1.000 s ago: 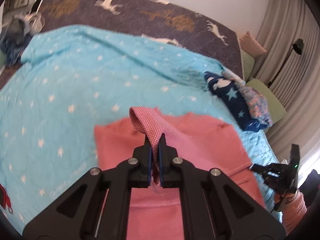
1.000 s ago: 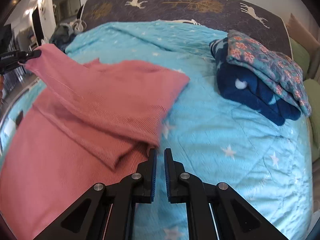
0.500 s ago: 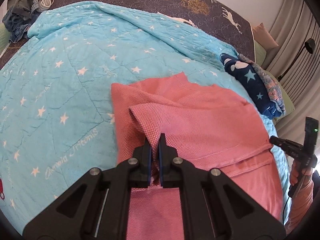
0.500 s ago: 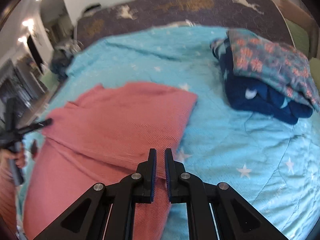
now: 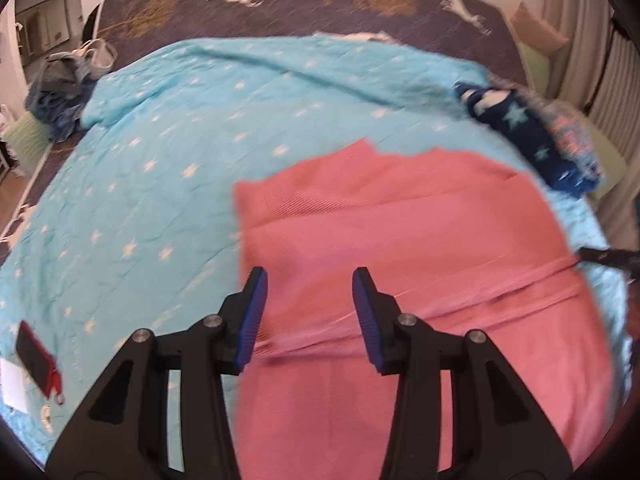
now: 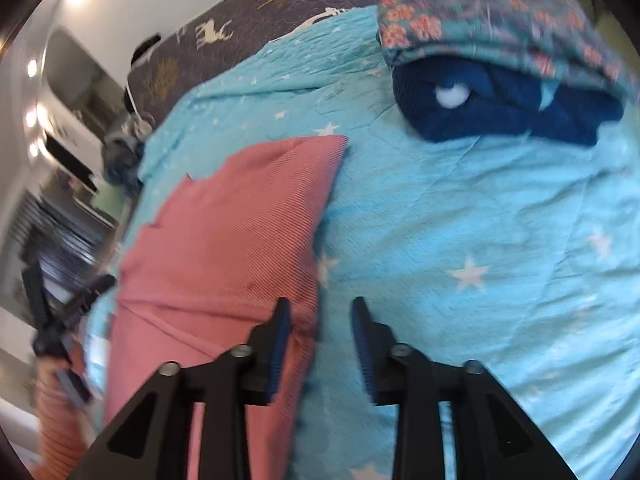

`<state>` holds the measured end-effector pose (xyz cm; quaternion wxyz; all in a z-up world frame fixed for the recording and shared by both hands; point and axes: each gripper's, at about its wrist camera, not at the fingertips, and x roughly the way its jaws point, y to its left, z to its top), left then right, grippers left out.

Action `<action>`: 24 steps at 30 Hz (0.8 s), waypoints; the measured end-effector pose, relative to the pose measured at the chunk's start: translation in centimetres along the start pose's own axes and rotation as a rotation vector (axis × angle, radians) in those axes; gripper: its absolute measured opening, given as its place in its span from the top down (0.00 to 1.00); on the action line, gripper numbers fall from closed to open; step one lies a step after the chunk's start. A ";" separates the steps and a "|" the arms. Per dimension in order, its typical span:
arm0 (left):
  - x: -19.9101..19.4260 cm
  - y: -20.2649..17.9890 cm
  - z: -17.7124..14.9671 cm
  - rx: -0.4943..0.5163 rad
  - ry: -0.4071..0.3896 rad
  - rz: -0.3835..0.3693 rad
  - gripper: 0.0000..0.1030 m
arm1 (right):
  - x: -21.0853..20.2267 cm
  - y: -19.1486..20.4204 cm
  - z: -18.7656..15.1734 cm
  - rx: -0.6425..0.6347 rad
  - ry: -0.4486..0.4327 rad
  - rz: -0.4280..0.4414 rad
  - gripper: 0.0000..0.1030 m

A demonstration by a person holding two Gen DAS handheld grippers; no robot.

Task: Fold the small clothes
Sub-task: 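Move the right gripper toward the folded sweater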

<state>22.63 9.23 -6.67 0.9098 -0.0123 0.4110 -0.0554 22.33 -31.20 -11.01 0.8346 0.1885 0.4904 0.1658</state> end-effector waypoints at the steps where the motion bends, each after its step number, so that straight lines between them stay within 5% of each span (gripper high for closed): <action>1: 0.1 -0.8 0.6 -0.006 -0.006 -0.037 0.56 | 0.5 -0.3 0.2 0.027 0.008 0.036 0.58; 4: 1.1 -3.7 2.3 -0.013 0.012 -0.131 0.56 | 1.7 -0.6 0.3 0.066 0.005 0.113 0.55; 8: 3.7 -10.9 4.7 0.073 0.090 -0.351 0.56 | 2.1 -0.6 -0.1 0.053 -0.011 0.160 0.55; 12: 7.5 -18.1 6.9 0.137 0.194 -0.432 0.55 | 1.9 -0.2 -0.6 0.011 -0.013 0.172 0.55; 15: 10.7 -23.1 7.9 0.205 0.273 -0.397 0.54 | 2.0 -0.2 -1.2 -0.001 -0.032 0.178 0.56; 20: 14.4 -28.6 8.2 0.351 0.325 -0.216 0.54 | 2.1 0.0 -1.3 -0.020 -0.050 0.170 0.56; 22: 14.7 -29.5 8.5 0.373 0.313 -0.192 0.74 | 2.4 0.1 -1.2 -0.025 -0.047 0.171 0.56; 23: 14.7 -29.9 8.6 0.390 0.309 -0.193 0.94 | 2.6 0.0 -1.0 -0.022 -0.043 0.173 0.57; 24: 14.8 -30.3 8.9 0.402 0.313 -0.197 0.94 | 2.7 0.1 -0.8 -0.021 -0.043 0.166 0.70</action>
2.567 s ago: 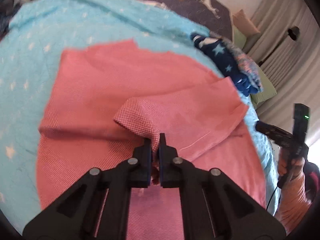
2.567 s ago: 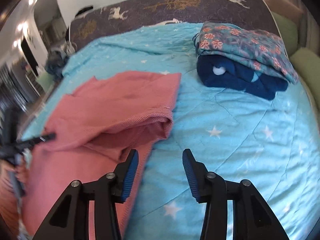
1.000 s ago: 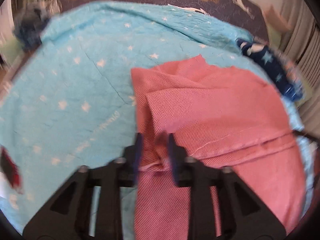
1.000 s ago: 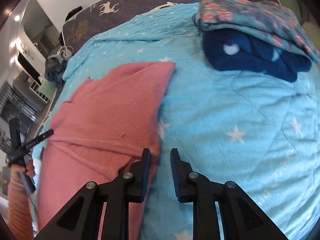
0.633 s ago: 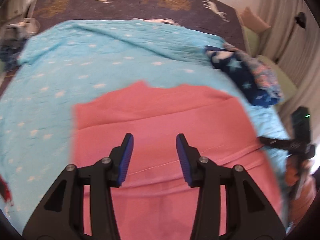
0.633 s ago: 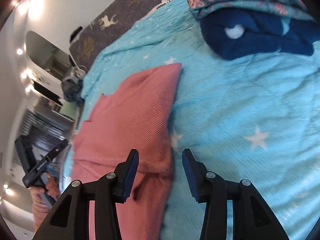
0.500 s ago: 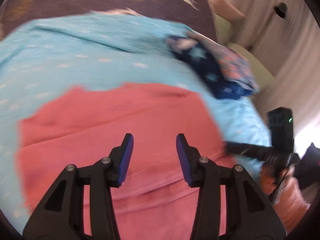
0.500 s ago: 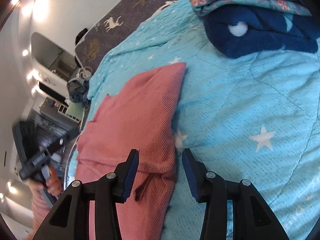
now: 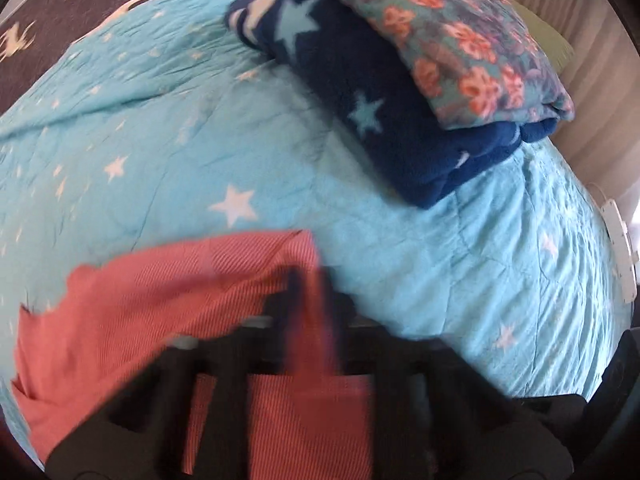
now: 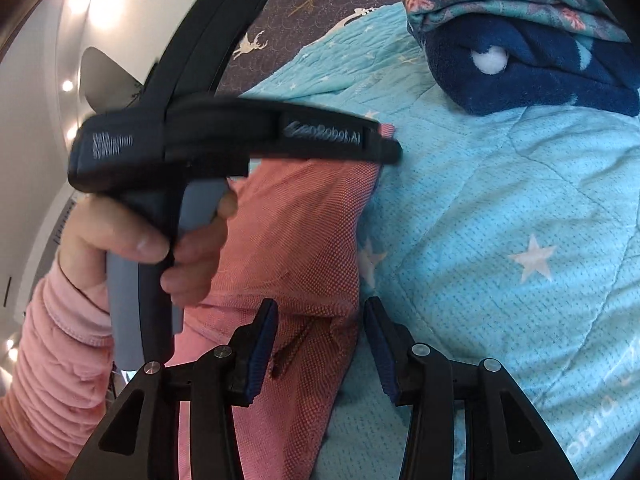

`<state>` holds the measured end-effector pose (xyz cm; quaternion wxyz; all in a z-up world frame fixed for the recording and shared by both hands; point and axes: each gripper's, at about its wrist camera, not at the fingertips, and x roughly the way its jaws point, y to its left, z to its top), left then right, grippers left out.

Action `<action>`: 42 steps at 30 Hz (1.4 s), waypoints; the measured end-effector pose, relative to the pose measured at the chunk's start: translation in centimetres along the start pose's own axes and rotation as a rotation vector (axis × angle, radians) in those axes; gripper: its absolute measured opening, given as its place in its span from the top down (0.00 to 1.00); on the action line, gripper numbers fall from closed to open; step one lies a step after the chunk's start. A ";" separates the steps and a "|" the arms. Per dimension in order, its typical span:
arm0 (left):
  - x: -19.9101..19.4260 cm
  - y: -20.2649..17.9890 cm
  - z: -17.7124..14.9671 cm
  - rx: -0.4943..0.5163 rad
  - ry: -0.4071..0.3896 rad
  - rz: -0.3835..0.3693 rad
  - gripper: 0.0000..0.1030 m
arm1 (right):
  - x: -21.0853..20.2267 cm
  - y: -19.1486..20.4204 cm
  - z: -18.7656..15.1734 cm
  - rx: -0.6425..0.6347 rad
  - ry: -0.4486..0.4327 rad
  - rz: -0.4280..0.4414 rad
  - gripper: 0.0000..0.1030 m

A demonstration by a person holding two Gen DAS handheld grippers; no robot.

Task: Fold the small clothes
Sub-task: 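Move the right gripper toward the folded sweater, then grasp the sweater hem with the left and right grippers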

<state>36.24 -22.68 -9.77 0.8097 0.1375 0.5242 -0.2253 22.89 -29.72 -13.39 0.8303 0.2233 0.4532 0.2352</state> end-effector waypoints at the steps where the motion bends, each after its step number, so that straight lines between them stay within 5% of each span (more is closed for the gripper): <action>1: -0.1 -0.1 0.0 0.008 -0.010 0.003 0.94 | 0.2 0.1 0.2 -0.005 0.000 -0.017 0.84; 4: -0.6 0.6 -0.2 -0.030 -0.048 -0.029 0.95 | 0.0 0.2 0.3 -0.012 -0.015 -0.007 0.92; 10: -0.9 2.3 0.6 -0.193 -0.138 -0.227 0.99 | -2.4 -0.5 -1.1 0.070 -0.022 -0.043 0.96; 11: -1.0 2.2 0.5 -0.191 -0.142 -0.227 0.99 | -2.2 -0.8 -1.4 0.076 -0.014 -0.086 0.97; 15: -3.9 2.0 -1.7 -0.150 -0.172 -0.184 0.94 | -2.8 -2.1 -1.3 0.128 -0.029 -0.012 0.95; 16: -5.6 2.4 -3.0 -0.145 -0.205 -0.188 0.89 | -3.1 -1.9 -1.3 0.111 -0.038 -0.028 0.94; 18: -8.5 3.7 -5.5 -0.150 -0.259 -0.188 0.60 | -3.9 -1.4 -1.5 0.067 -0.046 -0.087 0.92; 20: -11.4 6.2 -9.2 -0.189 -0.322 -0.147 0.51 | -4.6 -1.3 -2.2 0.058 -0.039 -0.096 0.92; 27: -16.9 14.8 -24.2 -0.369 -0.349 0.112 0.51 | -8.6 -1.3 -5.4 0.067 -0.026 -0.133 0.86; 35: -18.9 15.6 -39.0 -0.547 -0.317 0.133 0.42 | -11.9 0.9 -10.0 0.041 0.000 -0.132 0.80; 42: -19.4 13.5 -44.0 -0.531 -0.278 0.126 0.38 | -13.3 3.3 -14.4 0.023 0.059 -0.071 0.71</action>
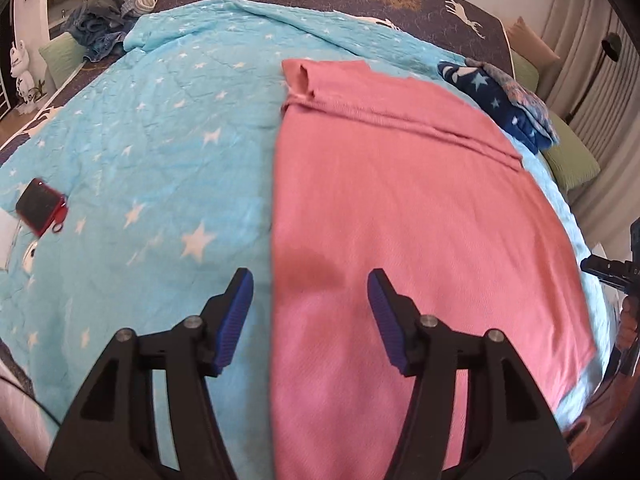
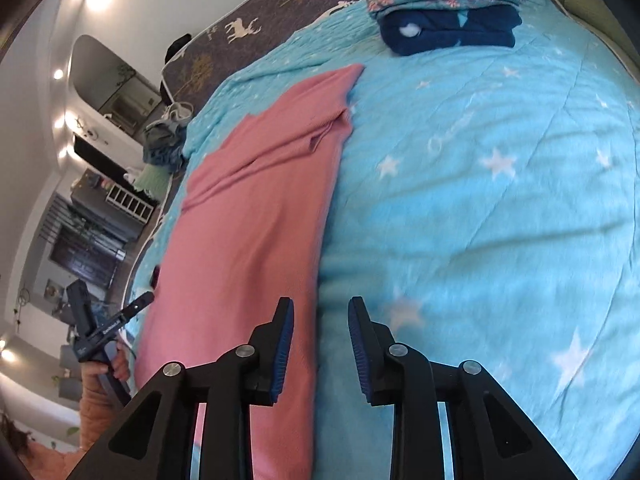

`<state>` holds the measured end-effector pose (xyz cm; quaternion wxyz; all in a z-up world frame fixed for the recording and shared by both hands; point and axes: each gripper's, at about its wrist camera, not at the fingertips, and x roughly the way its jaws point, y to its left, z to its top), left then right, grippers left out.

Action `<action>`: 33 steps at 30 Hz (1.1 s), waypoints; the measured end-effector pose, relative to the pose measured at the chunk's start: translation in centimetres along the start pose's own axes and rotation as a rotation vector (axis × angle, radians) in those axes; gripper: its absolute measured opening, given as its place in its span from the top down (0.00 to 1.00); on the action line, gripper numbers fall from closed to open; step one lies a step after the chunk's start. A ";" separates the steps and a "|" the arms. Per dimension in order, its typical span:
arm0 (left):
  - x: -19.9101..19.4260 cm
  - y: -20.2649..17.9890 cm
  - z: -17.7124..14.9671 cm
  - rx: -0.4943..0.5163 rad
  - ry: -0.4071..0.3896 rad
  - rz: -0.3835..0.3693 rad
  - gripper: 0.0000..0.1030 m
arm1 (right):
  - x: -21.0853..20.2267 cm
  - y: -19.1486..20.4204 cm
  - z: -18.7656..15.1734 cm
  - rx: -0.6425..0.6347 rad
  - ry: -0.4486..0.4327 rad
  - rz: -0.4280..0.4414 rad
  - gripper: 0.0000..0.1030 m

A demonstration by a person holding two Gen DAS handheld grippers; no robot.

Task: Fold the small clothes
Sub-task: 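Grasp the sweater hem with the left and right grippers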

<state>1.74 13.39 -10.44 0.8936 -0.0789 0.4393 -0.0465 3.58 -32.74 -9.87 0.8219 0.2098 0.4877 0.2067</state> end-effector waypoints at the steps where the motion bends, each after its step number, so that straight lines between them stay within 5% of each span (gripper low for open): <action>1: -0.3 0.2 -0.4 -0.005 0.000 -0.007 0.37 | -0.1 0.2 -0.6 -0.005 0.006 -0.003 0.70; 13: -3.3 2.3 -5.8 -0.087 0.007 -0.092 0.35 | -1.5 0.9 -6.9 -0.010 0.048 0.036 0.60; 25: -6.6 2.3 -10.6 -0.120 0.010 -0.265 0.35 | -1.8 0.5 -8.6 0.015 0.060 0.056 0.59; 26: -6.7 2.3 -10.9 -0.123 -0.003 -0.274 0.40 | -1.6 0.4 -8.6 0.019 0.058 0.064 0.57; 29: -6.2 2.5 -11.4 -0.151 -0.008 -0.304 0.81 | -1.5 0.2 -9.1 0.027 0.048 0.097 0.48; 33: -5.7 3.3 -11.5 -0.209 -0.016 -0.346 0.89 | -1.3 0.0 -9.0 0.057 0.029 0.145 0.44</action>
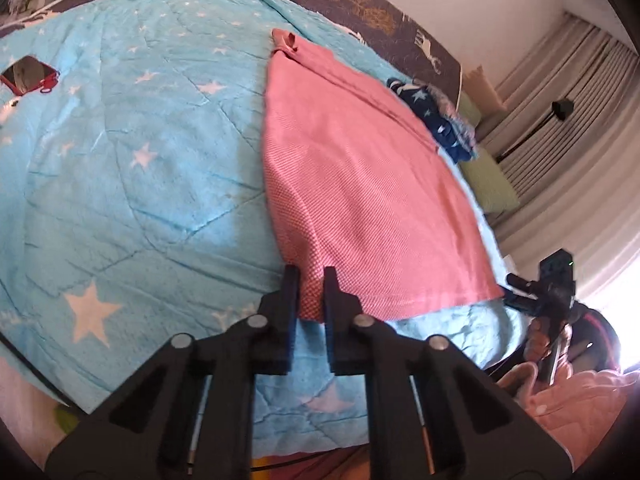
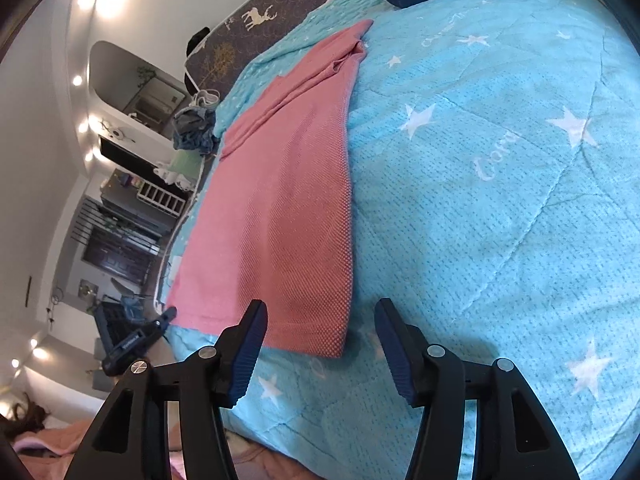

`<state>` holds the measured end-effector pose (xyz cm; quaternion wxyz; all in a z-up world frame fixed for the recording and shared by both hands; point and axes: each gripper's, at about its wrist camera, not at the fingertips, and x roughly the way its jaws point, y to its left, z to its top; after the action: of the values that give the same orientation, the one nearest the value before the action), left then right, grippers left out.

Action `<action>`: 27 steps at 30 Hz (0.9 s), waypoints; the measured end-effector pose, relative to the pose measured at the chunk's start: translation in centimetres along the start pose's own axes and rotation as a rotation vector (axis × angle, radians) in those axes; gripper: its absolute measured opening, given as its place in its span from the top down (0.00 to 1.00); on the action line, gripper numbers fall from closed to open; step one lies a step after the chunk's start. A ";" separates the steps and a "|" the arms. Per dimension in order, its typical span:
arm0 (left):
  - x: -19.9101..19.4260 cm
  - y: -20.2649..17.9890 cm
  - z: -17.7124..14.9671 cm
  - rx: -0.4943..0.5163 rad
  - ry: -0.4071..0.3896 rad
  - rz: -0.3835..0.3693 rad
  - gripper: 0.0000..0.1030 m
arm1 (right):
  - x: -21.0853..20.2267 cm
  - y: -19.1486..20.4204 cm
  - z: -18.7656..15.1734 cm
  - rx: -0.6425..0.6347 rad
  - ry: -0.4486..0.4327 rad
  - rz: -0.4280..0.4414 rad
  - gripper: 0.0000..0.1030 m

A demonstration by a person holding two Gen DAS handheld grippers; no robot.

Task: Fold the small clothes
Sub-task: 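Grasp the sweater hem with the left and right grippers, then lift the hem with both grippers and fold it toward the collar, release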

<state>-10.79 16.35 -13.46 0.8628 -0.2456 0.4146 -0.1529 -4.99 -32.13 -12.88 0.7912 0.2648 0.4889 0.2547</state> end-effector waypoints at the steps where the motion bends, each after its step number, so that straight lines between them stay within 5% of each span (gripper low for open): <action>1: -0.1 -0.3 0.0 0.012 -0.001 0.005 0.89 | 0.0 0.1 0.1 0.000 -0.001 0.004 0.44; 6: 0.4 -0.8 0.1 0.056 0.024 0.030 0.89 | 0.6 1.7 -0.2 -0.073 0.047 -0.001 0.44; 10: 0.5 -1.1 0.1 0.078 0.036 0.040 0.76 | 0.9 1.4 0.1 -0.045 0.070 0.011 0.50; 13: 1.0 -2.7 0.1 0.153 0.042 0.074 0.65 | 1.2 0.1 0.8 0.023 0.082 0.021 0.81; 14: 1.1 -2.9 0.1 0.170 0.044 0.085 0.67 | 1.4 -0.2 0.8 0.042 0.086 0.026 0.88; 15: 1.1 -3.0 0.2 0.177 0.041 0.091 0.84 | 1.7 -0.7 0.9 0.067 0.092 0.053 0.90; 16: 1.1 -3.1 0.3 0.176 0.037 0.088 0.91 | 1.8 -0.8 0.9 0.078 0.094 0.077 0.91; 27: -3.1 -4.2 4.1 0.149 -0.151 -0.047 0.91 | -0.6 1.0 3.9 0.065 0.010 0.261 0.94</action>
<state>-9.68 15.49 -6.95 0.9037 -0.2011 0.3300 -0.1845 -1.83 -32.50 -10.35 0.7397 0.3505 0.4624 0.3408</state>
